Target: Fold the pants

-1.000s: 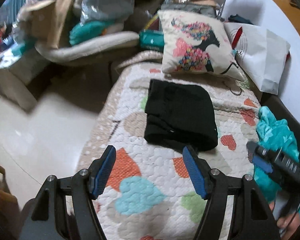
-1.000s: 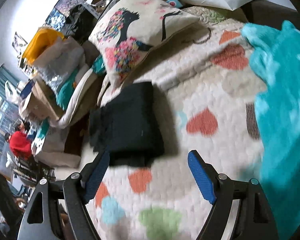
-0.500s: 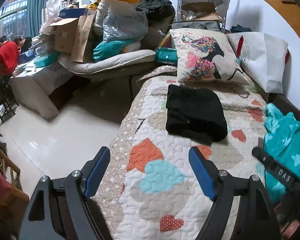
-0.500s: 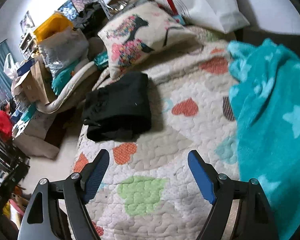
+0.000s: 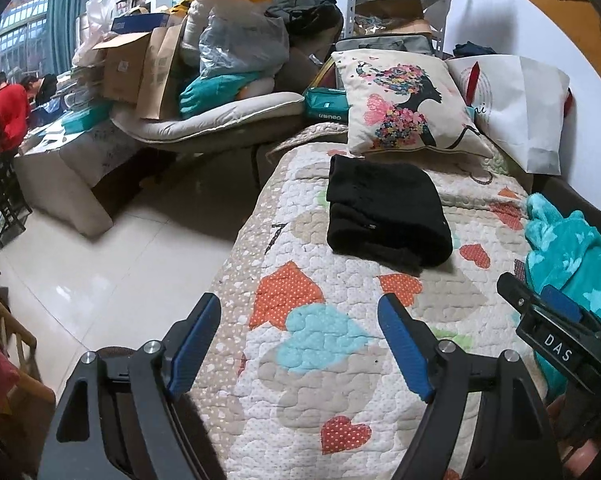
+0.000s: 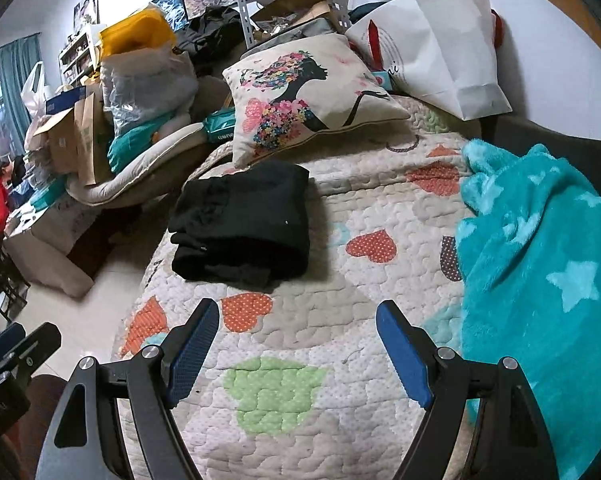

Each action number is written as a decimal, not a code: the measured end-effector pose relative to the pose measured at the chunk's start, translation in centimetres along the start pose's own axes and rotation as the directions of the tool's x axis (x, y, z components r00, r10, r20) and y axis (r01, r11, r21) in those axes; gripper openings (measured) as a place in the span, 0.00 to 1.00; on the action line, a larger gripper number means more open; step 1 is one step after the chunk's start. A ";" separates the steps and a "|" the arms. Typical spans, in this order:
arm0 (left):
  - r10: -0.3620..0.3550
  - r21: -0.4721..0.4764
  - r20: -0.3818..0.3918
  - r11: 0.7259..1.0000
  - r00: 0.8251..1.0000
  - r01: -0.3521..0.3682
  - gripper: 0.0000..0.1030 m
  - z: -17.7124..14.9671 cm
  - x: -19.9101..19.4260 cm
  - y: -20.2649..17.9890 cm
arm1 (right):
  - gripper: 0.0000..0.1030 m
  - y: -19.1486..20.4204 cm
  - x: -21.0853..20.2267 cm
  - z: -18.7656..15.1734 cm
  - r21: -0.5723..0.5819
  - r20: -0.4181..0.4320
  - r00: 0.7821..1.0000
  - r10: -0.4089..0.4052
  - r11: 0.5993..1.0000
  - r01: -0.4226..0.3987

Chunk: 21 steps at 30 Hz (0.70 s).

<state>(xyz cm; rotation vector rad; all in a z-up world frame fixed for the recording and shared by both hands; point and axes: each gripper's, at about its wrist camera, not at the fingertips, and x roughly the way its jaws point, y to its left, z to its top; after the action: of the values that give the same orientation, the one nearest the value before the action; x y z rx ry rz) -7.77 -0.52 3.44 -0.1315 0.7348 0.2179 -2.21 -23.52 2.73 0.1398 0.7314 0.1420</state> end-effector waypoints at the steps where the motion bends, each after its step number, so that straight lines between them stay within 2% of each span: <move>1: -0.001 -0.001 -0.001 1.000 1.000 0.001 0.78 0.0 0.0 0.0 | 0.83 0.0 0.0 0.0 -0.002 -0.001 1.000 -0.001 1.000 0.001; 21: -0.028 0.002 0.003 1.000 1.000 0.028 0.78 -0.3 0.2 0.3 | 0.83 0.7 0.7 -0.6 -0.039 -0.016 1.000 -0.023 0.999 0.023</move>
<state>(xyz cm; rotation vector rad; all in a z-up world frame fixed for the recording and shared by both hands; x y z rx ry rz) -7.88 -0.30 3.08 -0.1400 0.7294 0.1906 -2.11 -22.68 1.97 0.0931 0.7463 0.1354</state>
